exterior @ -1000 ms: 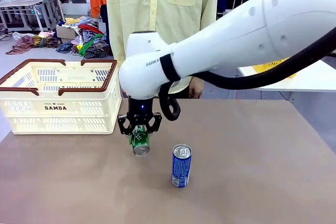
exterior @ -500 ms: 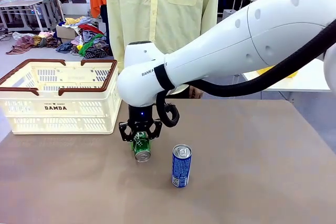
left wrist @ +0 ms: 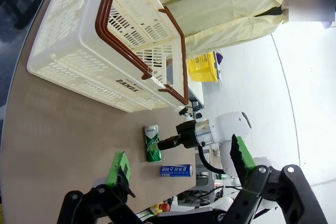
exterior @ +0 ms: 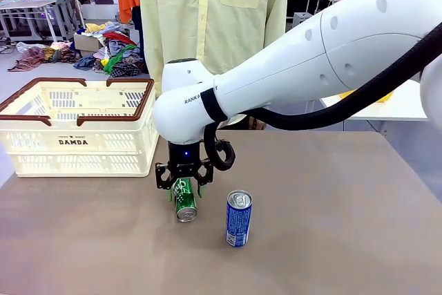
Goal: Place the drinks into the Shopping basket.
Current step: Pick up one drink and place it into the Shopping basket.
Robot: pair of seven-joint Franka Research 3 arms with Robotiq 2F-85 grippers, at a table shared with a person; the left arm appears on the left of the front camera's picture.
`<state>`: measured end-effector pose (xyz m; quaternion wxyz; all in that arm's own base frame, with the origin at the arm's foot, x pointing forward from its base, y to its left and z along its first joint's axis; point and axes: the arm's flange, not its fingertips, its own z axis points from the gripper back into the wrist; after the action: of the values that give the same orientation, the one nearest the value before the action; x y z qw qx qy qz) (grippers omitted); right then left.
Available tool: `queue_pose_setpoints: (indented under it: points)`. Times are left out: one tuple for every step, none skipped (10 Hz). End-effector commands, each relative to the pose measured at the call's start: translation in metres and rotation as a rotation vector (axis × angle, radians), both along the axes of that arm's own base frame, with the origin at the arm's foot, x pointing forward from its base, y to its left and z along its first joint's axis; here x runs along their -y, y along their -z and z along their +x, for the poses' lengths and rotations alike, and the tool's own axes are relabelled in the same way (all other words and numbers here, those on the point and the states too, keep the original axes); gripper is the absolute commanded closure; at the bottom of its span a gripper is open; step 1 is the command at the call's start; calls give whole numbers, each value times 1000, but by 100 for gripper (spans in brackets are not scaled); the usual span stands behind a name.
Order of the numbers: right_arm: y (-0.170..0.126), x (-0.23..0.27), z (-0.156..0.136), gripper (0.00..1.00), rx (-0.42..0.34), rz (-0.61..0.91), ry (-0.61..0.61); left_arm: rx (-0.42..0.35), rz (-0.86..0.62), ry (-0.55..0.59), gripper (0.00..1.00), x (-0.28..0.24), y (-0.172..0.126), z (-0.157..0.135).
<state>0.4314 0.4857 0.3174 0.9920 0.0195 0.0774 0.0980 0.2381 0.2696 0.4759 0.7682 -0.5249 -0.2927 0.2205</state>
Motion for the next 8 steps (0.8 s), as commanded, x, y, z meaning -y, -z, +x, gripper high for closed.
queue_pose_setpoints:
  points:
    - [-7, -2, 2, 0, 4, -31, 33, 28, -4, 4, 0, -1, -1, 0]
    - [-9, -1, 3, 0, 5, -29, 36, 28, -4, 4, 0, -1, -1, 0]
    - [-11, 1, 3, 0, 8, -27, 39, 28, -4, 4, 0, -1, -1, 0]
    - [-17, 4, 4, 0, 26, -36, 37, 28, -4, 4, 0, -1, -1, 0]
    - [-36, 13, 8, 0, 54, -13, 34, 28, -4, 4, 0, -1, -1, 0]
    - [-64, 32, 16, 0, 83, 5, 15, 28, -4, 4, 0, -1, -1, 0]
    - [-99, 68, 28, 0, 79, 47, -28, 28, -4, 4, 0, -1, -1, 0]
    - [-135, 118, 38, 0, 65, 86, -56, 28, -4, 4, 0, -1, -1, 0]
